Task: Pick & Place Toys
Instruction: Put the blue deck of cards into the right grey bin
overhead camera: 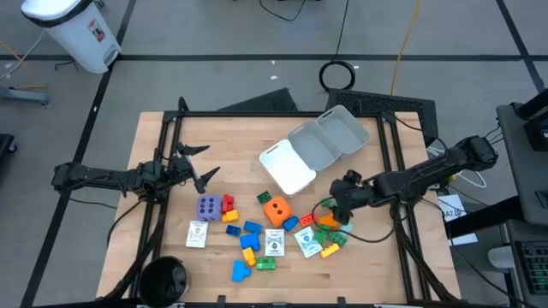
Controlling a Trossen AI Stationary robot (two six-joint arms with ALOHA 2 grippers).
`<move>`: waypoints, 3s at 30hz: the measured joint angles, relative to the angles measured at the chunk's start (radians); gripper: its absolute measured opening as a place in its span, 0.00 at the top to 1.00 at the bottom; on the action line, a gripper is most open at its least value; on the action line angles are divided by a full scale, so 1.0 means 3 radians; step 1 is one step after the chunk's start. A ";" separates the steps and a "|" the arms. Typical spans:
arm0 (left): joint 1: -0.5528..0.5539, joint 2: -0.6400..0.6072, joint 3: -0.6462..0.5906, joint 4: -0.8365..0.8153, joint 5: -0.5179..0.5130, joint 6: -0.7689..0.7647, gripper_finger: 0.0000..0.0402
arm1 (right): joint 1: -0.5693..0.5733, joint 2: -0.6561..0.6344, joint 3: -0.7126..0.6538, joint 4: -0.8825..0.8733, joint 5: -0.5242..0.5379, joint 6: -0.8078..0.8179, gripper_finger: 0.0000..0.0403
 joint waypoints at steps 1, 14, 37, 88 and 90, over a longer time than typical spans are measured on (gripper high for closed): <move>0.0001 0.0000 0.0000 0.0000 0.0000 0.0000 0.01 | 0.0000 0.0001 -0.0012 -0.0083 -0.0041 0.0150 0.14; 0.0001 -0.0001 0.0000 0.0000 0.0000 0.0001 0.01 | 0.0134 0.0000 -0.0488 -0.0023 -0.0337 0.0638 0.14; 0.0001 -0.0001 0.0000 0.0001 0.0000 0.0001 0.01 | 0.0134 0.0000 -0.0608 0.0342 -0.0331 0.0062 0.56; 0.0001 -0.0001 0.0000 0.0005 0.0000 0.0000 0.01 | 0.0434 0.2269 0.1927 -0.0008 -0.0867 0.0914 0.16; 0.0001 0.0000 0.0000 0.0004 0.0000 0.0001 0.01 | 0.0380 0.2307 0.1942 -0.0086 -0.1041 0.1072 0.15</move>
